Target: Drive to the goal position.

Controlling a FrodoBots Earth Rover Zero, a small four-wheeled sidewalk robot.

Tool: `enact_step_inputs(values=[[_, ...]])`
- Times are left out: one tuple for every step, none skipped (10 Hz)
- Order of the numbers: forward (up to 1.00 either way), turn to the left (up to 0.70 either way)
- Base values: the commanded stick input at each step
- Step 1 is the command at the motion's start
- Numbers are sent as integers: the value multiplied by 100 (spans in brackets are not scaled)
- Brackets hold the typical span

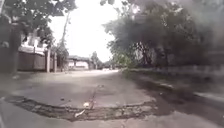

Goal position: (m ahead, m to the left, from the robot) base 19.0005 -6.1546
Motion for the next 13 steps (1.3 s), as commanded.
enact_step_inputs(values=[[70,0],[70,0],[70,0],[70,0],[70,0],[70,0],[70,0],[70,0],[70,0],[70,0],[70,0],[70,0],[70,0]])
